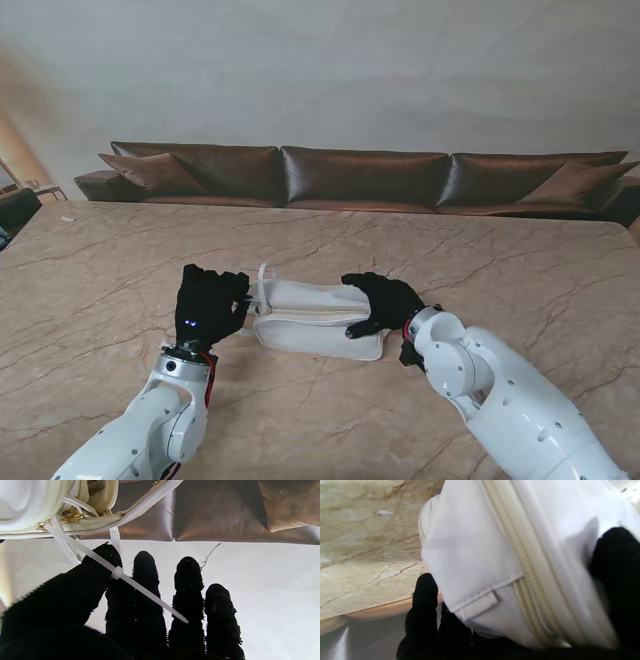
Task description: Pack the cosmetics bag
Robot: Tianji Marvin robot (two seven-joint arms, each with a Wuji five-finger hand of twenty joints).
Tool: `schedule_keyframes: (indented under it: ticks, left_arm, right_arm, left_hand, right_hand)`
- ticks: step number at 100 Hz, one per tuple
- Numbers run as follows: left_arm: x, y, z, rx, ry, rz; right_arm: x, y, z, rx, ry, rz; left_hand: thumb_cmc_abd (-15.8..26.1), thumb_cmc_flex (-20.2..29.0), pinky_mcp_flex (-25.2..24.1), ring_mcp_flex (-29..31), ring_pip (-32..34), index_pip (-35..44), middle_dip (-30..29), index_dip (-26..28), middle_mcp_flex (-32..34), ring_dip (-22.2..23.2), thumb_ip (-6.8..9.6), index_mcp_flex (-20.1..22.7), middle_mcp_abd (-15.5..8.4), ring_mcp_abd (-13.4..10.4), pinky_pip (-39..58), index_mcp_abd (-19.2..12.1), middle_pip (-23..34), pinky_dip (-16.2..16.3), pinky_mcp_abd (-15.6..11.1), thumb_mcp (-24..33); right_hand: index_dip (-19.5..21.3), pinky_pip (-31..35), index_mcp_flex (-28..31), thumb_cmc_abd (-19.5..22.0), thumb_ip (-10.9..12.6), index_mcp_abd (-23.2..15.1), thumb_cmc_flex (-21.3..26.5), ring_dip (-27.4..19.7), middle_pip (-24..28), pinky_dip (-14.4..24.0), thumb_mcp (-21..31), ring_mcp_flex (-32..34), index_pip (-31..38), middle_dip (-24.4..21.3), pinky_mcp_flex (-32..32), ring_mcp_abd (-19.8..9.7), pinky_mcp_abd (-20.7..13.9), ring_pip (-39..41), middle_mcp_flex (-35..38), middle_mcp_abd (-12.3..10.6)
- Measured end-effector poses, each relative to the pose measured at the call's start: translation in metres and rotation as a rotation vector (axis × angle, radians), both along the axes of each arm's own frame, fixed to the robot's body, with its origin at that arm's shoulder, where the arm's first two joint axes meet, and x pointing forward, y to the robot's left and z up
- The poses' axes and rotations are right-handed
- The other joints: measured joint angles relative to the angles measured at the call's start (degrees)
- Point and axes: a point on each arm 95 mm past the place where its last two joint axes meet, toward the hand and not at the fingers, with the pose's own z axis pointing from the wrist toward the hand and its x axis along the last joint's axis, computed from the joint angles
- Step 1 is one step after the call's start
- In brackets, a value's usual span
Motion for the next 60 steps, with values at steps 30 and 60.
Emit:
schedule_keyframes:
  ticks: [30, 60]
  left_arm:
    - [-0.001, -0.006, -0.003, -0.003, 0.01, -0.014]
    - [0.0, -0.008, -0.003, -0.021, 0.017, -0.013]
  right_arm:
    - [0.006, 0.024, 0.015, -0.065, -0.016, 0.077]
    - [0.003, 0.04, 0.037, -0.115, -0.036, 0.125]
  left_hand:
    - [-0.1, 0.0, 0.1, 0.0, 0.7, 1.0, 0.0, 0.2, 0.6, -0.6, -0.03, 0.0, 0.5, 0.0, 0.4, 0.9, 0.1, 0.0, 0.1, 1.6]
    - [-0.1, 0.5, 0.1, 0.0, 1.4, 1.1, 0.0, 0.8, 0.6, -0.7, -0.04, 0.0, 0.5, 0.0, 0.4, 0.9, 0.6, 0.0, 0.1, 1.6]
  right_hand:
    - [-4.3, -14.3, -2.7, -0.4, -0.5, 7.4, -3.9, -7.5, -22.1, -4.4, 2.4, -12.2, -22.3, -9.6, -9.4, 2.0, -0.5, -7.7, -5.0, 5.5]
    - [-20.0, -22.7, -2.0, -0.9, -0.7, 8.7, -3.9, -12.9, -33.3, -8.8, 2.9, -21.9, -23.8, -14.3, -18.0, 2.8, -3.1, -14.6, -5.2, 7.7]
